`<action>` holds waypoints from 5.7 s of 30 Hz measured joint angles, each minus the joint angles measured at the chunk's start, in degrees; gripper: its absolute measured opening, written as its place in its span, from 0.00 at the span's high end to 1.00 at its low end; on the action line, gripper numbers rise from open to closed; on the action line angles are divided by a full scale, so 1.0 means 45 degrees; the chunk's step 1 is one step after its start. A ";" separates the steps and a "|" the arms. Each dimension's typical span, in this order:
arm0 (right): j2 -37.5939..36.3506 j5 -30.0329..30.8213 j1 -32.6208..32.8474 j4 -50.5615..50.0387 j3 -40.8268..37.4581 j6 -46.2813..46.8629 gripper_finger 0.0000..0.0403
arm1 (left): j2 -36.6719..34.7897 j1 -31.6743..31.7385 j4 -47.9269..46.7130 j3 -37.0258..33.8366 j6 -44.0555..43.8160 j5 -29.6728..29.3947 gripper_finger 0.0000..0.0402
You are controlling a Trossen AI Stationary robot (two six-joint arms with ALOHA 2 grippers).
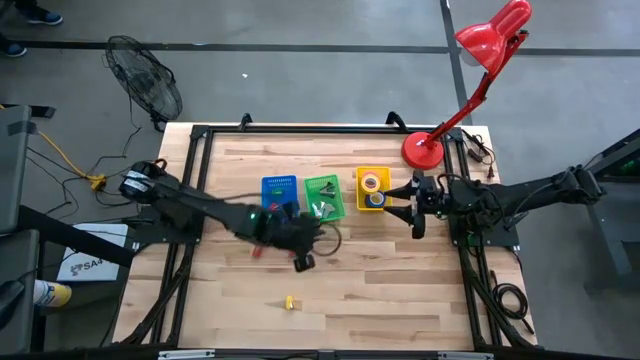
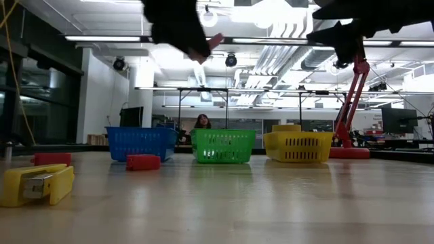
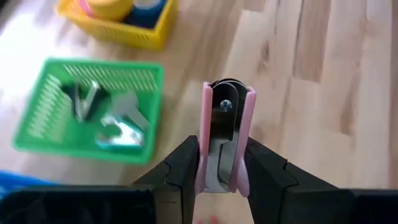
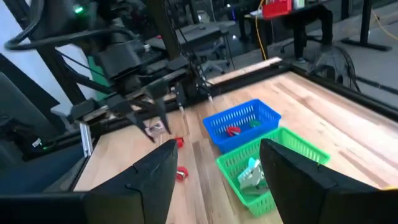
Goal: Pick and place Stapler, Stapler remover, tape
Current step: Put the pink staple remover into the green bin, then put the left red stapler into the blue bin
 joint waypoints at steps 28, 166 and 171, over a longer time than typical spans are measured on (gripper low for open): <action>-0.0102 0.0855 -0.0005 -0.0272 0.0000 0.0271 0.45 | 0.1818 0.6237 0.0086 0.0820 0.3453 0.5201 0.75; -0.5935 0.0993 -0.1428 -0.0910 -0.4813 0.0526 0.45 | 0.0383 1.3883 -0.7958 0.3886 1.2410 0.6025 0.33; -0.5935 0.0991 -0.1428 -0.0896 -0.4813 0.0522 0.45 | -0.1534 1.3427 -0.7669 0.1618 1.0459 0.5604 0.33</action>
